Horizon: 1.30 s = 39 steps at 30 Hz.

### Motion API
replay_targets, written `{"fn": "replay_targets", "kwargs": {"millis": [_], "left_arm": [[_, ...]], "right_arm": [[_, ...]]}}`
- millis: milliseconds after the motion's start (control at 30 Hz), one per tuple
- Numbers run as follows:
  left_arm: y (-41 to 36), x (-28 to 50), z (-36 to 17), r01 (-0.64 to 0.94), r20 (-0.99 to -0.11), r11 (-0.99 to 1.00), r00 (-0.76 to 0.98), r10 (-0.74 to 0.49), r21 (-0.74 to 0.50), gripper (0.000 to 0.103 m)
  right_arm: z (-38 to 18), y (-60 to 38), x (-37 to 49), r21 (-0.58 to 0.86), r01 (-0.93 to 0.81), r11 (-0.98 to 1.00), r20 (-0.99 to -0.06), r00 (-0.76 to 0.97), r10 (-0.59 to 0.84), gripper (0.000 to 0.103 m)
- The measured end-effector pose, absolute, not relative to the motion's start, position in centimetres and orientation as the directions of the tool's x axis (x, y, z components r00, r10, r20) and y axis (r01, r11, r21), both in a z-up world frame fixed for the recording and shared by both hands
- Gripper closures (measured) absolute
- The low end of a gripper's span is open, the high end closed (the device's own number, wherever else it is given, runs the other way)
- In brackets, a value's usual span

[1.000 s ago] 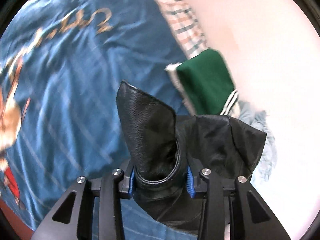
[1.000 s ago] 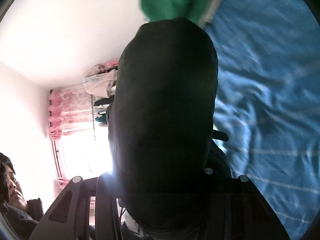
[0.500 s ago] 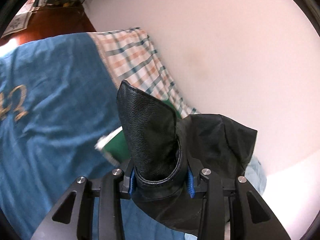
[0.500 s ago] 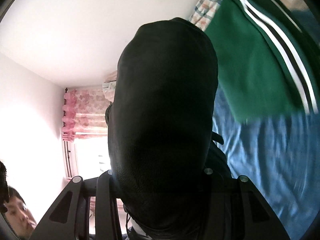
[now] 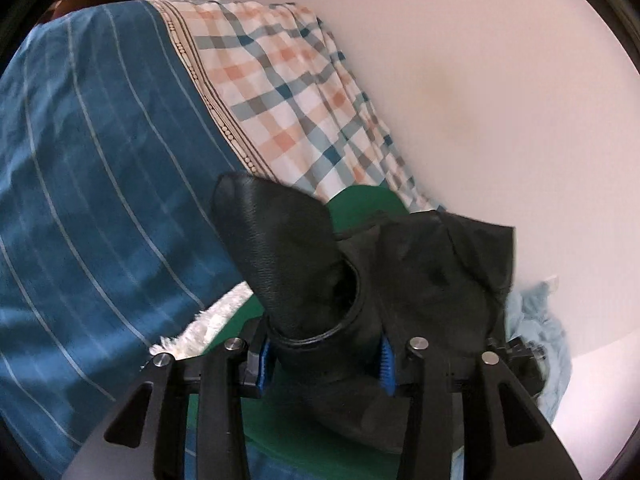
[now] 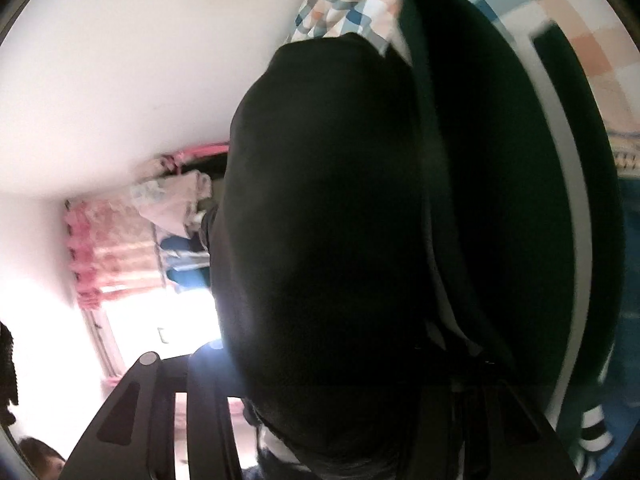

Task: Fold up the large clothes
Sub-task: 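Carry the jacket bundle with both grippers onto the green tracksuit, then open both grippers to release the jacket on the stack and withdraw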

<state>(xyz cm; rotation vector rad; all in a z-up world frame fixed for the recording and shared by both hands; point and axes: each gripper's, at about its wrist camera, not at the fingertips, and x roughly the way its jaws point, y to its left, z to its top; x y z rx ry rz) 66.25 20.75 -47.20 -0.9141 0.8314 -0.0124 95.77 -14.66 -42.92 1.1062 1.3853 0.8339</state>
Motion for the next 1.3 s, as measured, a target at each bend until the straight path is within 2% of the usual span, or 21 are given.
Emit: {"fn": "replay_targets", "kwargs": {"millis": [67,100,133,167,200,233,267,333,400,500,567,700,867,1300], "left_arm": [[20.8,66.5,-47.1,-0.337,-0.659,0.646,0.663,-0.354,-0.685,0.064],[20.7,66.7,-47.0,-0.343,-0.68,0.662,0.643,-0.352,-0.667,0.063],[20.5,66.7,-46.7,-0.352,-0.704,0.685,0.626,-0.335,-0.638,0.054],[20.2,66.6,-46.1,-0.366,-0.746,0.729,0.6,-0.29,-0.578,0.035],[19.8,66.4,-45.4,-0.375,-0.778,0.77,0.582,-0.238,-0.516,0.024],[19.6,66.5,-45.2,-0.373,-0.795,0.797,0.57,-0.207,-0.475,0.007],[19.3,66.5,-44.7,-0.369,-0.813,0.825,0.556,-0.173,-0.428,0.005],[18.5,66.2,-43.4,-0.349,-0.836,0.88,0.542,-0.091,-0.322,0.005],[17.2,65.4,-41.4,-0.319,-0.846,0.928,0.533,0.008,-0.192,0.005],[15.5,64.1,-39.2,-0.277,-0.838,0.96,0.531,0.128,-0.028,0.005],[14.2,62.3,-37.1,-0.234,-0.818,0.971,0.548,0.173,0.048,0.004],[12.3,58.1,-33.1,-0.167,-0.806,0.981,0.565,0.179,0.101,0.004],[10.5,52.1,-27.4,-0.102,-0.794,0.989,0.59,0.146,0.106,0.004],[9.6,34.8,-11.2,-0.033,-0.698,0.997,0.713,0.072,0.069,0.004]], "right_arm": [[-41.9,-14.0,95.6,0.909,0.148,0.39,-0.399,0.035,0.916,0.034],[-41.3,-13.7,95.5,0.881,0.133,0.455,-0.462,0.034,0.886,0.032],[-40.0,-13.4,95.1,0.842,0.103,0.53,-0.536,0.047,0.843,0.029],[-38.9,-13.2,94.9,0.806,0.088,0.585,-0.591,0.061,0.804,0.026],[-37.5,-12.9,94.3,0.753,0.066,0.654,-0.657,0.092,0.748,0.023],[-36.5,-12.6,93.8,0.712,0.052,0.7,-0.7,0.123,0.703,0.018],[-35.0,-11.9,92.9,0.616,0.033,0.787,-0.781,0.157,0.605,0.016],[-32.0,-10.6,91.0,0.418,-0.005,0.908,-0.882,0.239,0.407,0.015],[-30.2,-8.6,88.8,0.186,0.007,0.983,-0.937,0.303,0.175,0.013],[-28.5,-7.2,84.1,-0.017,0.057,0.998,-0.937,0.348,-0.036,0.012],[-26.5,-7.5,80.5,-0.061,0.088,0.994,-0.928,0.363,-0.089,0.011],[-23.5,-6.5,73.8,-0.124,0.15,0.981,-0.906,0.386,-0.173,0.01],[-17.4,-6.2,65.4,-0.114,0.209,0.971,-0.888,0.417,-0.194,0.01],[5.0,-5.0,41.7,-0.083,0.245,0.966,-0.773,0.596,-0.217,0.01]]}}
